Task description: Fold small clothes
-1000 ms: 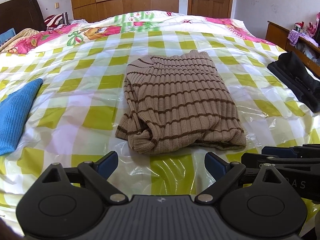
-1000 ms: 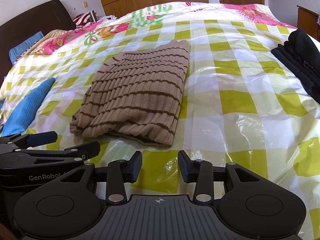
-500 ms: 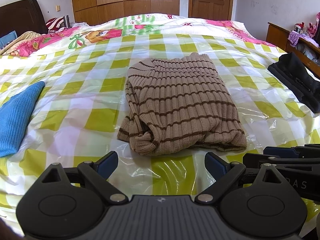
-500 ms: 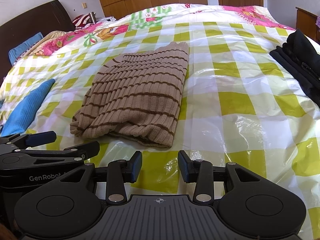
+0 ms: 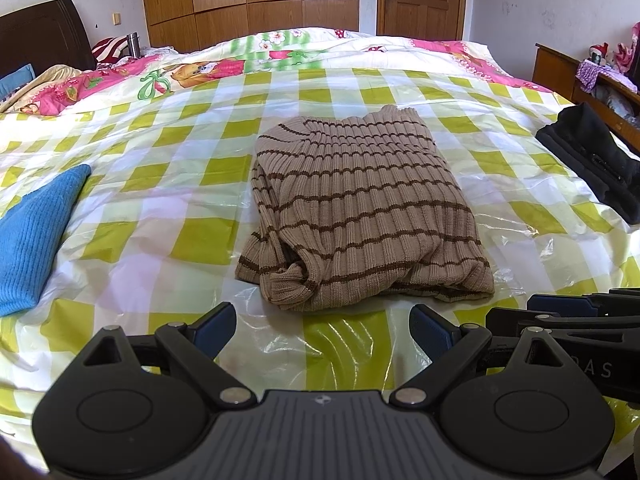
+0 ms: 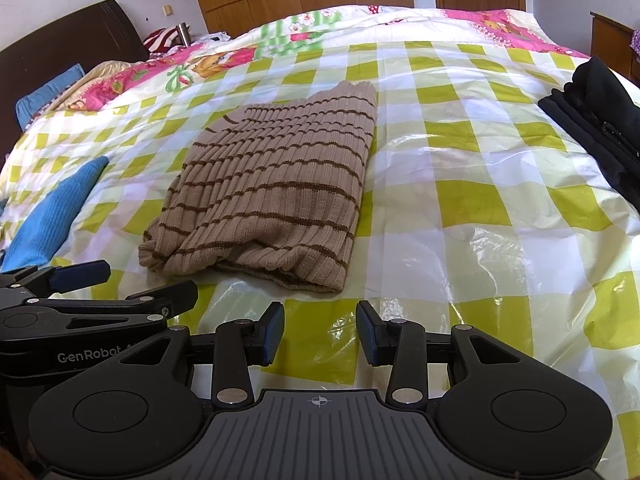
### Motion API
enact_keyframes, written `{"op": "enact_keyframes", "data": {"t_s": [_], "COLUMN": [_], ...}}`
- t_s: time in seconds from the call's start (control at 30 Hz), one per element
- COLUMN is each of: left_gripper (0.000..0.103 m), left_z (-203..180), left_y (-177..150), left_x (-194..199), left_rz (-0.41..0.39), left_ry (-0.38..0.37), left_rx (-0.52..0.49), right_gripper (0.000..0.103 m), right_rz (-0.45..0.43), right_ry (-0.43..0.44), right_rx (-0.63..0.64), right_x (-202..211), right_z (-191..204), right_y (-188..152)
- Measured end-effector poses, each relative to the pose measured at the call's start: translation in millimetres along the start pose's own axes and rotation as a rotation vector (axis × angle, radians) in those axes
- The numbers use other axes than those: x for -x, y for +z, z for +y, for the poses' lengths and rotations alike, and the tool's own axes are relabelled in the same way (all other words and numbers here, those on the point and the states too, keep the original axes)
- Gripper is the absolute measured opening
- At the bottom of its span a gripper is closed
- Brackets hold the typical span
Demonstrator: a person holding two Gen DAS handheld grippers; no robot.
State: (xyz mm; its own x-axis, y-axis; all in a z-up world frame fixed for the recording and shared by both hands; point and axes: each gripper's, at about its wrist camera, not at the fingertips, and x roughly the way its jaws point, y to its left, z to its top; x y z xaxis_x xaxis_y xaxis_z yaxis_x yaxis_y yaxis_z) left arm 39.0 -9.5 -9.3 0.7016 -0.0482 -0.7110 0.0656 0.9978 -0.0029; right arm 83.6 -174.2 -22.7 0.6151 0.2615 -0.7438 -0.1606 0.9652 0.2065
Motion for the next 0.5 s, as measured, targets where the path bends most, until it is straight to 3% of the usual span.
{"op": "enact_keyframes", "data": {"t_s": [0.5], "left_gripper": [0.103], "left_z": [-1.4], "left_y": [-0.3], "left_x": [-0.2], "left_rz": [0.001], "left_ry": [0.001], "left_rx": [-0.004], "right_gripper": [0.039], "right_rz": [0.001], "right_ry": [0.000], "right_rx": [0.000], "right_x": [-0.7], "right_z": [-0.4], "right_y": [-0.3]}}
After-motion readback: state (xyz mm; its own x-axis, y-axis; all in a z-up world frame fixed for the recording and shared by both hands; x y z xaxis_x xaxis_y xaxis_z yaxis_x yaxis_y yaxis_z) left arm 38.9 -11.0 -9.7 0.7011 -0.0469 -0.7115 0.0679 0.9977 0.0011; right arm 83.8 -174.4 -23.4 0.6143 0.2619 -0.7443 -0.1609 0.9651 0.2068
